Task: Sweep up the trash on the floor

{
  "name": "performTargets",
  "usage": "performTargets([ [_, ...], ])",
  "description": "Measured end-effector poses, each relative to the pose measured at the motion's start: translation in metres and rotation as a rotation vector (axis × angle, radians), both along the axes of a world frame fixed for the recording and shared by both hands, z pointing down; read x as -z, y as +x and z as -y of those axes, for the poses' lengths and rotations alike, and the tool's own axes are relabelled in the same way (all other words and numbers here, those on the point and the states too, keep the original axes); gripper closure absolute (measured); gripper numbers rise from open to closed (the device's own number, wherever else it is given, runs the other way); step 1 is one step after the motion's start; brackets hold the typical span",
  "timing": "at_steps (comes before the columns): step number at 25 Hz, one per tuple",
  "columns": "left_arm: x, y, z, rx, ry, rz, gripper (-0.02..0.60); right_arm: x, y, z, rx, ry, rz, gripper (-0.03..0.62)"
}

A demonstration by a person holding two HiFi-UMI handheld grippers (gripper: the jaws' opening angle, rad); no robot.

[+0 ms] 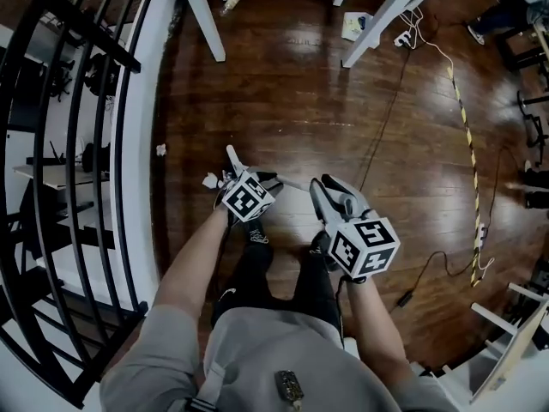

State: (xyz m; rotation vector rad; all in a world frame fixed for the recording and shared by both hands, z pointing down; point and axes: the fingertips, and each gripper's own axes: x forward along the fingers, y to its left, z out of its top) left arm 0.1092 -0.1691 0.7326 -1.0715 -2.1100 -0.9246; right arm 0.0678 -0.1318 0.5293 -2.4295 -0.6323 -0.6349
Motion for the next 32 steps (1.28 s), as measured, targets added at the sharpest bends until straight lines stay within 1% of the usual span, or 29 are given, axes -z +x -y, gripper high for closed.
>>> performTargets([
  [3,0.000,0.038,0.010,0.040,0.013,0.001,0.463,0.000,0.040,0.007,0.042,-0.002,0.002,0.507],
  [7,0.006,0.080,0.018,0.121,0.011,0.008,0.470,0.007,0.087,0.015,0.120,-0.020,0.005,0.507],
  [13,0.031,0.133,0.016,0.247,-0.043,0.007,0.479,0.033,0.142,0.011,0.239,-0.050,-0.025,0.507],
  [18,0.050,0.179,0.005,0.367,-0.079,-0.023,0.480,0.051,0.185,-0.005,0.342,-0.031,-0.081,0.507],
  [22,0.063,0.217,0.001,0.496,-0.092,-0.063,0.480,0.062,0.222,-0.012,0.445,-0.016,-0.124,0.508],
  [26,0.074,0.265,0.004,0.642,-0.121,-0.095,0.474,0.075,0.273,-0.008,0.544,-0.023,-0.156,0.510],
  [29,0.075,0.301,0.019,0.717,-0.150,-0.110,0.463,0.076,0.309,0.007,0.577,-0.018,-0.153,0.510],
  [32,0.074,0.340,0.031,0.752,-0.186,-0.109,0.459,0.077,0.348,0.024,0.580,-0.035,-0.145,0.510],
])
